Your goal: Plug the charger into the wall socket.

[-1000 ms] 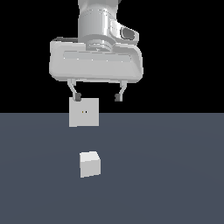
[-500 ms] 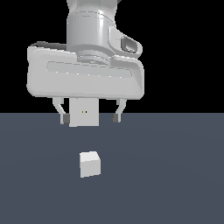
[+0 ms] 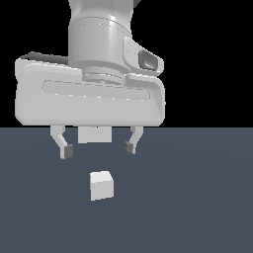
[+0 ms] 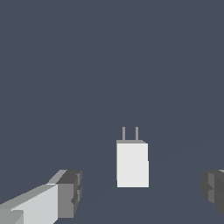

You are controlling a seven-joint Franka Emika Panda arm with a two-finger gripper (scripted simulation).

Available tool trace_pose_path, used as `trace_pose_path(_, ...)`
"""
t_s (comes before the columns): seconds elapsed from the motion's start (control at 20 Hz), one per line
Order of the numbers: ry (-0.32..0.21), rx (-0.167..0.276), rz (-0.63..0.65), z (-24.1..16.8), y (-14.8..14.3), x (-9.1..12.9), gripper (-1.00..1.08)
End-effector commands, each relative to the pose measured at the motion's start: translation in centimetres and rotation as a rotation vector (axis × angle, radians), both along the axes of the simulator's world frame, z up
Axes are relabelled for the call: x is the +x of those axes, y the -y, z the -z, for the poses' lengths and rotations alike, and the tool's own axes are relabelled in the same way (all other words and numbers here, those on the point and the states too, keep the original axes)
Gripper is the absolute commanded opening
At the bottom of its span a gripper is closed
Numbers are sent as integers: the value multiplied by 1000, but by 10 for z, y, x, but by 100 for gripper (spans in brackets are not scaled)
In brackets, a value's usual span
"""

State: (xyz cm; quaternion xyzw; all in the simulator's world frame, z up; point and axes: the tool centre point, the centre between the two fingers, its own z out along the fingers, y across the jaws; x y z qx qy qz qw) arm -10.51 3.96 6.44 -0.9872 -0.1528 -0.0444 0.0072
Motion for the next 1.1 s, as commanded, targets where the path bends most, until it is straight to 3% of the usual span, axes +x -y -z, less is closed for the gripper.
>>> trace_pose_path(0.0,3,0,-5,2,0,-1,100)
trace_pose_path(1.05,2,0,-5,53,1,-2,100)
